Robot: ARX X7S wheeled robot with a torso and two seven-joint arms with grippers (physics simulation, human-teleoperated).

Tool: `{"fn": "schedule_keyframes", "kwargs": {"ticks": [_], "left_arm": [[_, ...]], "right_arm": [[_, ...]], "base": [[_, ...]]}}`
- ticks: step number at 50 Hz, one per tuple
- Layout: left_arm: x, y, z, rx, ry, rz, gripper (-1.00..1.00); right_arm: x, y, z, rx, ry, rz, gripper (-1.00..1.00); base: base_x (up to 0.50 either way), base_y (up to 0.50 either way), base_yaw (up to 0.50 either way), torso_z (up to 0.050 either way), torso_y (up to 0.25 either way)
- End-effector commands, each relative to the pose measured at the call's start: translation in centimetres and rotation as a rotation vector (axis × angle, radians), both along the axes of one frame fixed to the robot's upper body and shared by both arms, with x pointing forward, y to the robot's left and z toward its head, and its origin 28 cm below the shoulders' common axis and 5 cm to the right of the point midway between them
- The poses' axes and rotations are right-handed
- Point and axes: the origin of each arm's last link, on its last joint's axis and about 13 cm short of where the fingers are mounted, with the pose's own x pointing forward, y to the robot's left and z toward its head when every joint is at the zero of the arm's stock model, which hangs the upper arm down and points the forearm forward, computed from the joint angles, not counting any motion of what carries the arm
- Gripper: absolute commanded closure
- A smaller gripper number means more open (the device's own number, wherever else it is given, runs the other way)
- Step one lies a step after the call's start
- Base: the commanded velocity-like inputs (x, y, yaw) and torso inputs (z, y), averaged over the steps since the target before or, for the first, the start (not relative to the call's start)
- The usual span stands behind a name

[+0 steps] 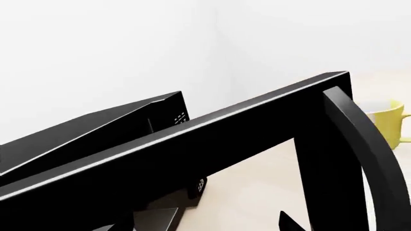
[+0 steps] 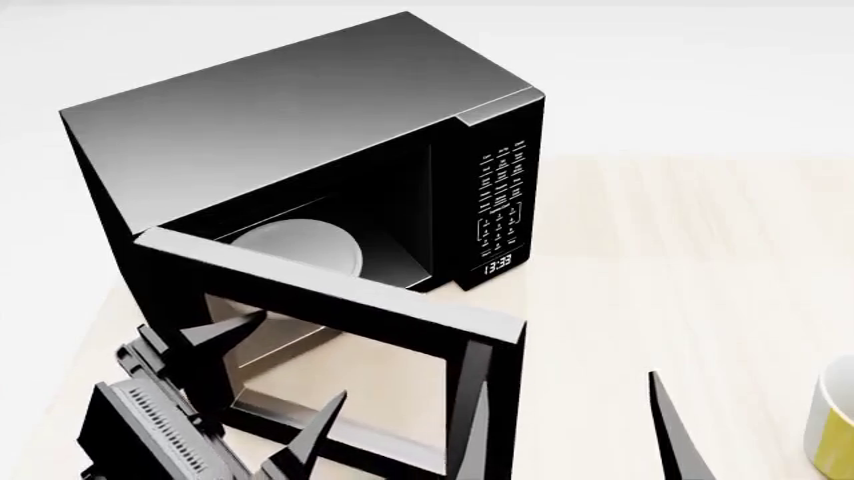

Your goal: Close the microwave.

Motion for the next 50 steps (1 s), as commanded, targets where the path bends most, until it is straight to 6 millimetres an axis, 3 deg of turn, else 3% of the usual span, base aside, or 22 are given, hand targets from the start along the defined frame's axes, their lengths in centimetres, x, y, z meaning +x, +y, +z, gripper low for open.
{"fn": "schedule_keyframes", "kwargs": {"ticks": [1, 50], "left_arm": [[0.8, 0.2, 0.5, -0.031, -0.025, 0.059, -1.0], [3.2, -1.1, 0.7, -0.079, -0.047, 0.162, -1.0]], "right_arm": [[0.1, -0.1, 0.0, -0.003, 0.0, -0.004, -1.0], [0.2, -0.1, -0.3, 0.005, 0.015, -0.003, -1.0]], "base": [[0.0, 0.0, 0.0, 0.0, 0.0], [0.0, 0.0, 0.0, 0.0, 0.001]]}}
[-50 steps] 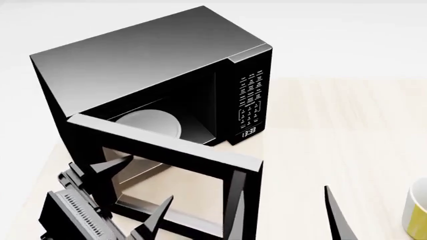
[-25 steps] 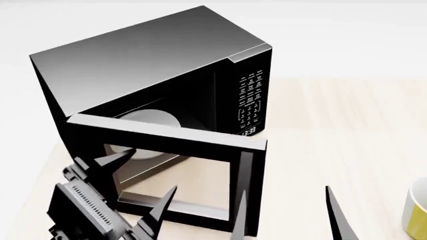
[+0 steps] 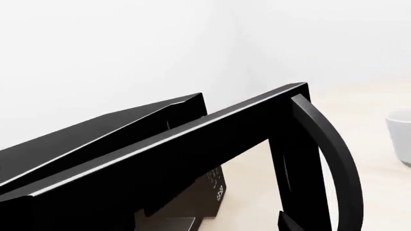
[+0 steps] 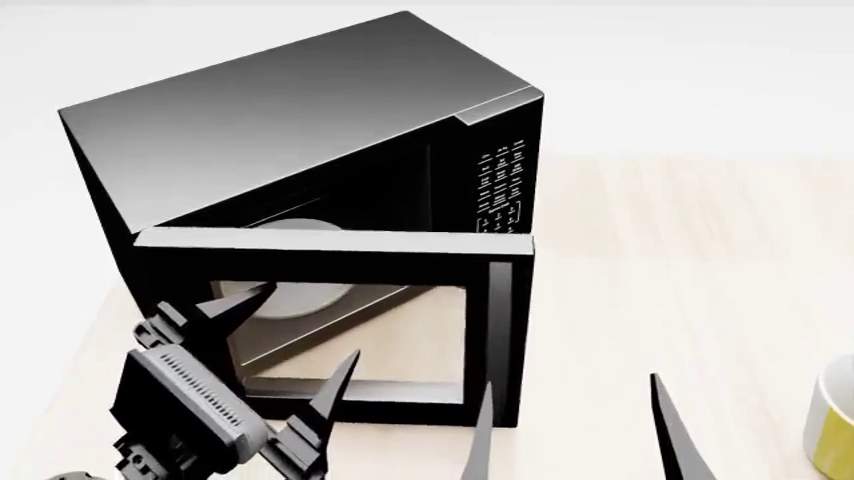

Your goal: Close the microwave.

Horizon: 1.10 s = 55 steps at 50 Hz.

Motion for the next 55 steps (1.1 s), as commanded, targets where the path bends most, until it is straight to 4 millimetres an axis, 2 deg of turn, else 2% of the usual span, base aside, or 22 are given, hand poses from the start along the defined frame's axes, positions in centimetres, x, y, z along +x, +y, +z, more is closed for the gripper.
{"fn": "schedule_keyframes", "kwargs": {"ticks": [1, 55], "left_arm": [[1.1, 0.5, 0.9, -0.052, -0.034, 0.09, -1.0], [3.0, 0.5, 0.2, -0.109, -0.041, 0.259, -1.0]], "right_arm": [[0.1, -0.1, 0.0, -0.005, -0.001, -0.003, -1.0], [0.0, 0.0, -0.2, -0.009, 0.006, 0.0, -1.0]], "base": [[0.0, 0.0, 0.0, 0.0, 0.0], [0.0, 0.0, 0.0, 0.0, 0.001]]}}
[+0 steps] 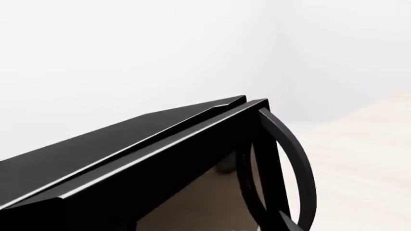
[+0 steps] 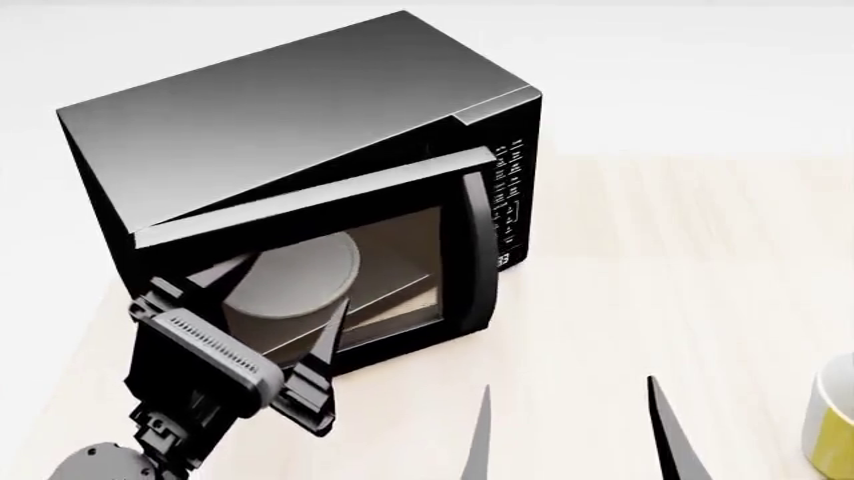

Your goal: Close the microwave.

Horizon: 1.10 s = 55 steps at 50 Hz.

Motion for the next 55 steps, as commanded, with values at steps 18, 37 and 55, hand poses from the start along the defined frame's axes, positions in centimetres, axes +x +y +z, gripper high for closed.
{"fn": "schedule_keyframes", "kwargs": {"ticks": [18, 37, 55], "left_arm": [[0.9, 1.7, 0.1, -0.081, -0.013, 0.163, -1.0], [0.5, 2.2, -0.8, -0.101, 0.015, 0.224, -1.0], [-13.7, 1.1, -5.2, 0.018, 0.263, 0.102, -1.0]], "right_arm": [[0.1, 0.0, -0.1, -0.012, -0.001, -0.001, -1.0], [0.0, 0.1, -0.3, -0.017, 0.004, 0.003, -1.0], [0.0, 0.2, -0.4, -0.023, 0.012, 0.006, -1.0]], "base": [[0.0, 0.0, 0.0, 0.0, 0.0], [0.0, 0.0, 0.0, 0.0, 0.0], [0.0, 0.0, 0.0, 0.0, 0.0]]}}
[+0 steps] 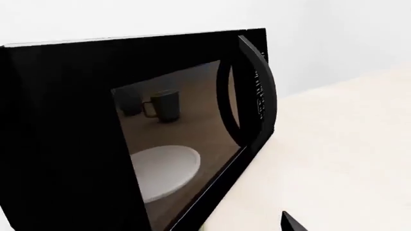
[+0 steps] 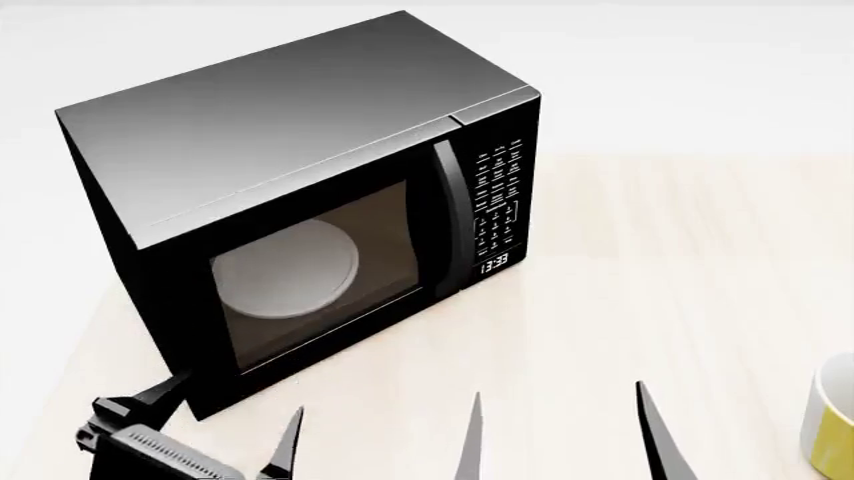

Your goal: Close the microwave.

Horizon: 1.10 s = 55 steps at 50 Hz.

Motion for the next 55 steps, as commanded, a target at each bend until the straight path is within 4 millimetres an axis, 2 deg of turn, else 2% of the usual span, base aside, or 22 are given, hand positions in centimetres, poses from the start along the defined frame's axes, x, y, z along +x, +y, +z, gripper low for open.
{"fn": "schedule_keyframes", "kwargs": {"ticks": [1, 4, 10, 16, 21, 29, 36, 37, 41, 47, 55], "left_arm": [[-7.1, -0.5, -1.0, 0.021, 0.099, -0.047, -1.0], [-7.8, -0.4, -0.5, 0.015, 0.084, -0.053, -1.0], [-7.8, 0.6, 0.6, -0.002, 0.025, 0.021, -1.0], [-7.1, 2.8, 2.6, -0.054, -0.066, 0.157, -1.0], [-7.4, 5.6, 4.0, -0.046, -0.139, 0.288, -1.0], [-8.0, 7.9, 5.4, -0.046, -0.214, 0.402, -1.0], [-7.9, 10.0, 8.9, -0.073, -0.387, 0.572, -1.0], [-7.9, 10.5, 10.3, -0.087, -0.447, 0.632, -1.0], [-8.2, 11.0, 12.7, -0.098, -0.558, 0.721, -1.0], [-8.4, 11.2, 14.2, -0.048, -0.659, 0.799, -1.0], [-8.0, 11.6, 14.1, -0.089, -0.656, 0.866, -1.0]], "right_arm": [[0.0, 0.1, -0.1, -0.01, -0.001, 0.001, -1.0], [0.0, 0.1, -0.1, -0.01, -0.002, 0.001, -1.0], [0.1, 0.1, -0.1, -0.012, 0.002, 0.0, -1.0], [0.2, 0.1, -0.4, -0.017, 0.018, -0.005, -1.0], [0.5, -0.1, -0.5, -0.018, 0.037, -0.019, -1.0], [2.1, -2.8, 0.3, 0.053, 0.105, -0.172, -1.0], [3.4, -6.2, 2.9, 0.11, 0.007, -0.391, -1.0], [3.6, -7.3, 4.4, 0.152, -0.046, -0.451, -1.0], [3.1, -9.2, 7.2, 0.194, -0.167, -0.558, -1.0], [2.1, -10.6, 10.0, 0.225, -0.312, -0.667, -1.0], [2.3, -10.2, 10.4, 0.228, -0.322, -0.652, -1.0]], "base": [[0.0, 0.0, 0.0, 0.0, 0.0], [0.0, 0.0, 0.0, 0.0, 0.0], [0.0, 0.0, 0.0, 0.0, 0.0], [0.0, 0.0, 0.0, 0.0, 0.0], [0.0, 0.0, 0.0, 0.0, 0.0], [0.0, 0.0, 0.0, 0.0, 0.0], [0.0, 0.0, 0.0, 0.0, 0.0], [0.0, 0.0, 0.0, 0.0, 0.0], [0.0, 0.0, 0.0, 0.0, 0.0], [0.0, 0.0, 0.0, 0.0, 0.0], [0.0, 0.0, 0.0, 0.0, 0.0]]}}
